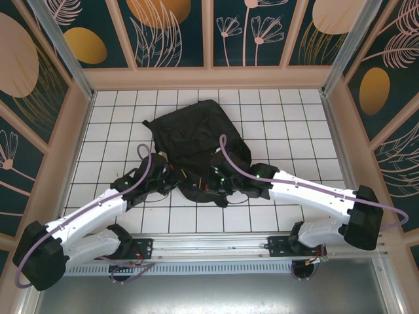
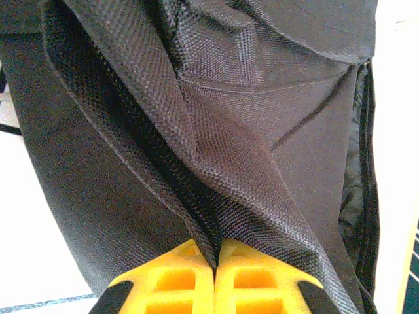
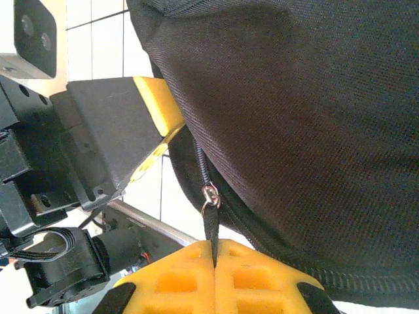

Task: Pack the student bag
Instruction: Zip the student bag at the center of the table.

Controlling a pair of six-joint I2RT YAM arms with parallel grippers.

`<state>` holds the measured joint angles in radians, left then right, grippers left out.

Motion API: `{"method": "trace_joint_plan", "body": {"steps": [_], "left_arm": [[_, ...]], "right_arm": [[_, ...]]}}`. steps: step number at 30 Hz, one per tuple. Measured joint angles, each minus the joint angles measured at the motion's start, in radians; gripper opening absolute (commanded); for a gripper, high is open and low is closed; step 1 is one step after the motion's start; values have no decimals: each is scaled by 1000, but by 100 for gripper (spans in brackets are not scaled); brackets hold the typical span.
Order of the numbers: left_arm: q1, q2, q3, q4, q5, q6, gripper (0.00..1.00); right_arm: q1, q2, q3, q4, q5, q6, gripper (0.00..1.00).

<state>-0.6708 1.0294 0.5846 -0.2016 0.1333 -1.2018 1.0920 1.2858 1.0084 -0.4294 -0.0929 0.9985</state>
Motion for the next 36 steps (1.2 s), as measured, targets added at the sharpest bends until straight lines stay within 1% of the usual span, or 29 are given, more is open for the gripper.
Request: {"method": "trace_joint_plan", "body": {"steps": [9,15,21,28,32,36], "left_arm": [[6,-13,16,-30,1,25,0],[11,-11,16,-56,23,61,0],[11,-39,18,-116,10,121,0],[11,-79,14,-142,-14,164,0],[11,-85,13,-143,-19,185,0],[16,-83,13,-145,-33,208,0]], "right_arm": [[5,-14,-6,0,-2,-1,0],[24,27,32,-72,19,-32,0],[38,46,42,-92,25,-49,0],[37,44,45,-78,22,-45,0],[16,32,35,-36,-16,-21,0],[-13,52,36,17,-86,10,0]]}}
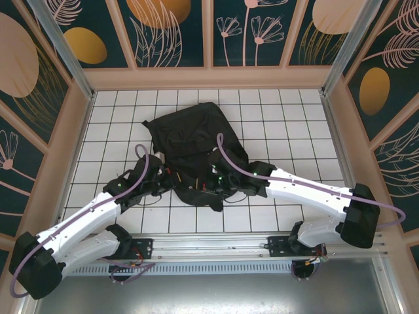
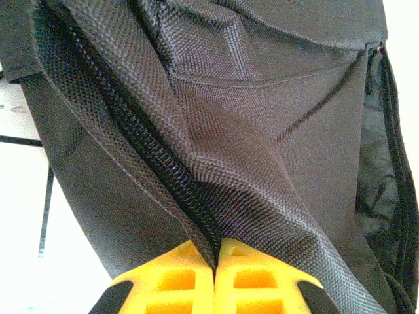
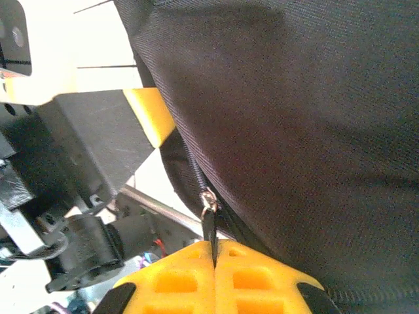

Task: Pack the student bag
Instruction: Zip the student bag at the center of the table.

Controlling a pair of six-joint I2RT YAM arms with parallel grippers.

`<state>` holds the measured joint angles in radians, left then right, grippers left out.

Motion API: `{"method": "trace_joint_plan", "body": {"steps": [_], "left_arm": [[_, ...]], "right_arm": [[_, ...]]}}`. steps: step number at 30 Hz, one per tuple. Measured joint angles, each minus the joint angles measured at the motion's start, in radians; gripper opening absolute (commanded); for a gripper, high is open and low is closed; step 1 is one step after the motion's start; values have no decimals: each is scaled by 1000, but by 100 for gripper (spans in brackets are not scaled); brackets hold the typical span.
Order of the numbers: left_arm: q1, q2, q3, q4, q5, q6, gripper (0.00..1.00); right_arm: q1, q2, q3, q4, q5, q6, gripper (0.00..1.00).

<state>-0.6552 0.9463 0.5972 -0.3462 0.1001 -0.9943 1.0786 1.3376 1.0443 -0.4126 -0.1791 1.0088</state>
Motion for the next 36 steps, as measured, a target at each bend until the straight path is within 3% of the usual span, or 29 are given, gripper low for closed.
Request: {"method": "trace_joint_plan", "body": {"steps": [5,16,24,36], "left_arm": [[13,9,-2,-24,-43,24,0],[22,24,0,-70,-137,46,0],[19,47,0,-62,-129,43,0],[7,25,-1,-21,-85,40,0]], "right_arm": [[8,189,196,-23,-50,15,0],[58,454,571,-341,-16,49,0],[126,430,494,-386,21,85,0],[100,244,328,-354,110,108,0]]}}
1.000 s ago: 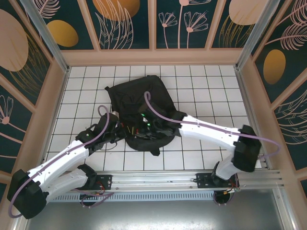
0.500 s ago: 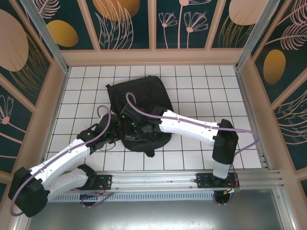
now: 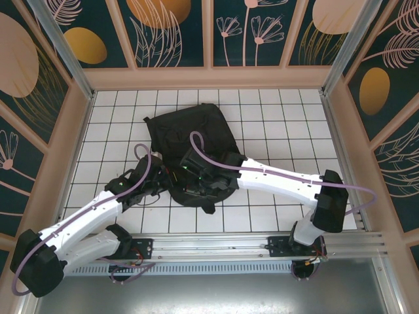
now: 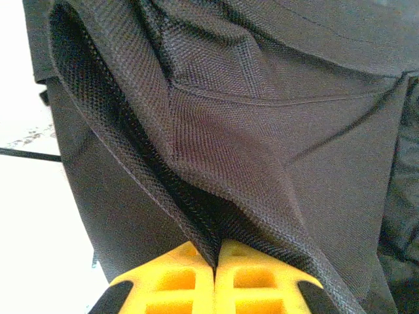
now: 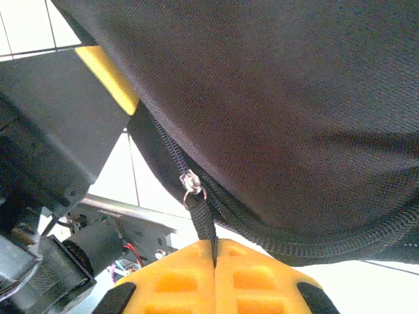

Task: Pack the student bag
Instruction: Zip the student bag at the center of the table.

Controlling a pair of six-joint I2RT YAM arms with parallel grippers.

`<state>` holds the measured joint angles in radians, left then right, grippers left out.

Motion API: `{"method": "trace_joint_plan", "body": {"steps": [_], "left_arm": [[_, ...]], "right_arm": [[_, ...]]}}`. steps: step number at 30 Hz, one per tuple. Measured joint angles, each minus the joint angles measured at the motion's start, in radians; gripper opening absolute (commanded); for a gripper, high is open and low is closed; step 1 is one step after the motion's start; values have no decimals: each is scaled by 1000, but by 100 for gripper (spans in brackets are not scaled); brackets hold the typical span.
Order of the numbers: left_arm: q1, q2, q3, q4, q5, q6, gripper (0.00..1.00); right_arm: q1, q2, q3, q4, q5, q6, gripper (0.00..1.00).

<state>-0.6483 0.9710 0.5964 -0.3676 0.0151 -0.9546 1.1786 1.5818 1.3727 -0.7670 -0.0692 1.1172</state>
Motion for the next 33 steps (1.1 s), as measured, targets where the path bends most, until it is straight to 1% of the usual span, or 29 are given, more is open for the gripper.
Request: {"method": "trace_joint_plan", "body": {"steps": [7,13,16,19,23,29,33], "left_arm": [[1,-3,-10,19,12,0,0],[5,-12,-26,33,48,1,0],[12,-25,-9,-9,61,2,0],[14,-39,48,-92,74,12,0],[15,-39,106,-176,93,26,0],[15,-40,105,-209,127,35,0],[18,-53,56,-167,138,33,0]], "right_arm": [[-1,-7,-13,19,-8,-5,0],[0,5,-12,37,-39,-15,0],[2,51,15,30,-40,-31,0],[3,96,34,29,-35,-50,0],[3,117,35,29,-36,-73,0],[-9,119,-16,69,-57,-95,0],[-19,122,-19,76,-95,-127,0]]}}
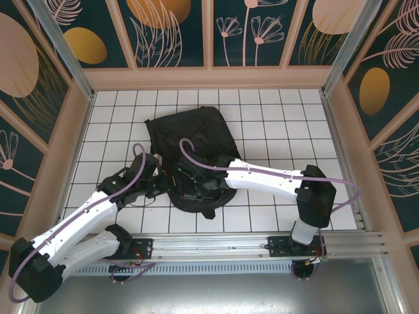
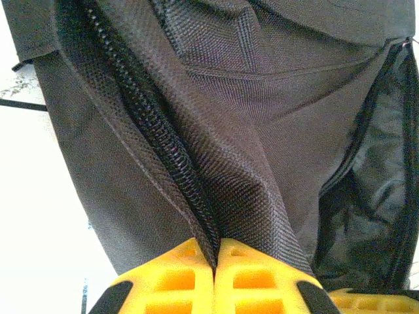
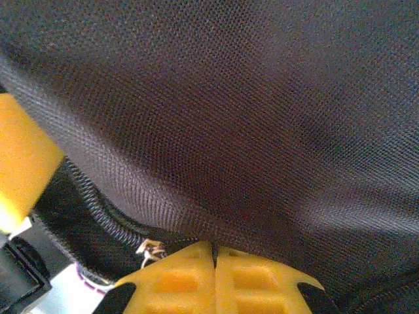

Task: Pack the student bag
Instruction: Zip the student bag at the center of the table.

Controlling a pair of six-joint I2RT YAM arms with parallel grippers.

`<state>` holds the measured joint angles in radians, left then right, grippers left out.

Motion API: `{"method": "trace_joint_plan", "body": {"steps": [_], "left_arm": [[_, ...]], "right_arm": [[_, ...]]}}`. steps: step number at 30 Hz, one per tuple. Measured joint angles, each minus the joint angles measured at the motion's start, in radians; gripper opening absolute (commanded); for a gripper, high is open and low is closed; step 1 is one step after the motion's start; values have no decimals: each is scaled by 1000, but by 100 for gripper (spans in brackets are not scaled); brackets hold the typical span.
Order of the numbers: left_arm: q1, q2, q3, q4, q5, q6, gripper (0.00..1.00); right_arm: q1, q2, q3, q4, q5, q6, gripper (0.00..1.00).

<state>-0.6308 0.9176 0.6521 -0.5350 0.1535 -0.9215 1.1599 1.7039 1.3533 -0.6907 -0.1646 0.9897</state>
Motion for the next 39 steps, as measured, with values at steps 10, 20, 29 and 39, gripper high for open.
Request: {"method": "trace_joint_plan", "body": {"steps": [10,20,29,39], "left_arm": [[0,-13,-26,26,-5,-2,0],[0,-16,-20,10,-66,3,0],[10,-31,-16,14,-51,3,0],[35,-48,-16,6,-30,4,0]], "right_arm": [[5,1,76,1,-17,-23,0],[13,-111,24,-37,-20,13,0],[13,-167,-48,-35,-13,38,0],[25,-183,-54,-45,22,37,0]]}}
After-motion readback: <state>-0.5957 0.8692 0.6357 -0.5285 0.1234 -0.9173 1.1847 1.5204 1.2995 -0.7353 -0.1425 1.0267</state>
